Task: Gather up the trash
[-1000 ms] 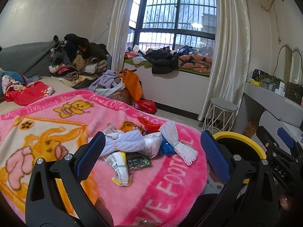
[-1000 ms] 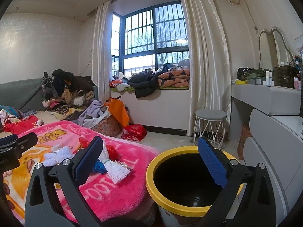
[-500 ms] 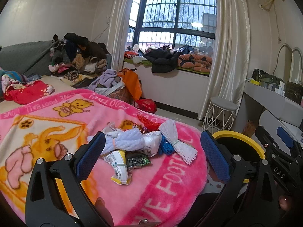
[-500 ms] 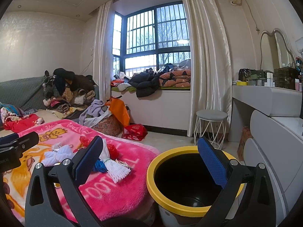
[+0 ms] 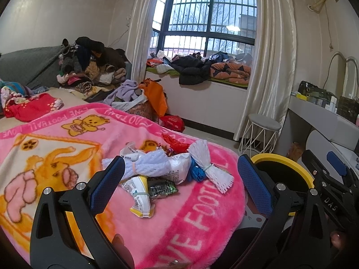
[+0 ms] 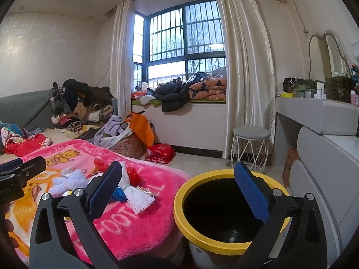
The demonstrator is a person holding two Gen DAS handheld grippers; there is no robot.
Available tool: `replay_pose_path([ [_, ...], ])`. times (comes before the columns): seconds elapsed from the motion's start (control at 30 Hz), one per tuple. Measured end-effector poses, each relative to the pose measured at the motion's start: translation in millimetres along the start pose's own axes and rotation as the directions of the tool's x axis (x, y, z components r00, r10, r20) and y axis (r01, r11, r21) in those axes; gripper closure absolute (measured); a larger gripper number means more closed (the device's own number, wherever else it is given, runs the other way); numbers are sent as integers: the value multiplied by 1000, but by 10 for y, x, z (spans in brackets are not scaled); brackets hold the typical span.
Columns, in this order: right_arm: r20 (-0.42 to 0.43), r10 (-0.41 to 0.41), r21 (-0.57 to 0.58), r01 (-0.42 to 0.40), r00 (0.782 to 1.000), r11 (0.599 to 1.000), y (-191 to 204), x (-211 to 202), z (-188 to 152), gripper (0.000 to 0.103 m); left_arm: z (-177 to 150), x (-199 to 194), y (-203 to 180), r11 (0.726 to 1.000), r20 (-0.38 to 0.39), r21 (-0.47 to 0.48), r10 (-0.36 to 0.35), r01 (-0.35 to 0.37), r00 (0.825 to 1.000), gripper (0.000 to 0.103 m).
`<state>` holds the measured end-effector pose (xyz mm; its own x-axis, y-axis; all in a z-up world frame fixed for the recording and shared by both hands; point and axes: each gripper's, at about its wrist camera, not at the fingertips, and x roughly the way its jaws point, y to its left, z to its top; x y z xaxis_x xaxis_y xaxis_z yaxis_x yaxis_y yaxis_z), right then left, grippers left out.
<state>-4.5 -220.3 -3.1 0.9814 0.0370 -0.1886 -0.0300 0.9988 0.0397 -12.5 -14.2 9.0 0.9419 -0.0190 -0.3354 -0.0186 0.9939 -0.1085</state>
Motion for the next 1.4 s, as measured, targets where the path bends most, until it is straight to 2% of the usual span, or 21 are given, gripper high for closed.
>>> replay_pose_path([
  [0.17, -34, 33, -24, -33, 999, 999, 46, 124, -62, 6, -48, 40, 85, 999, 1, -16, 45, -45, 999, 10],
  [0.43, -80, 137, -75, -143, 987, 987, 283, 315, -29, 6, -19, 175, 349, 994, -16, -65, 92, -92, 996, 10],
  [0.8, -122, 274, -123, -289, 954, 950, 717, 513, 66, 6, 97, 227, 803, 975, -24, -144, 168, -169, 986, 10],
  [0.93, -137, 306, -140, -324, 942, 935, 869, 625, 110, 6, 123, 277, 1010, 970, -43, -169, 170, -175, 985, 10],
  [1.1, -182, 328, -139, -355, 927, 925, 974, 847, 140, 6, 124, 382, 1243, 970, -75, -190, 140, -152, 987, 10],
  [1.27, -218, 314, -151, -349, 924, 925, 979, 1036, 118, 6, 86, 525, 1345, 975, -111, -172, 124, -142, 986, 10],
  [1.4, -247, 297, -146, -339, 922, 929, 964, 1185, 83, 6, 33, 714, 1375, 977, -155, -182, 83, -111, 984, 11],
])
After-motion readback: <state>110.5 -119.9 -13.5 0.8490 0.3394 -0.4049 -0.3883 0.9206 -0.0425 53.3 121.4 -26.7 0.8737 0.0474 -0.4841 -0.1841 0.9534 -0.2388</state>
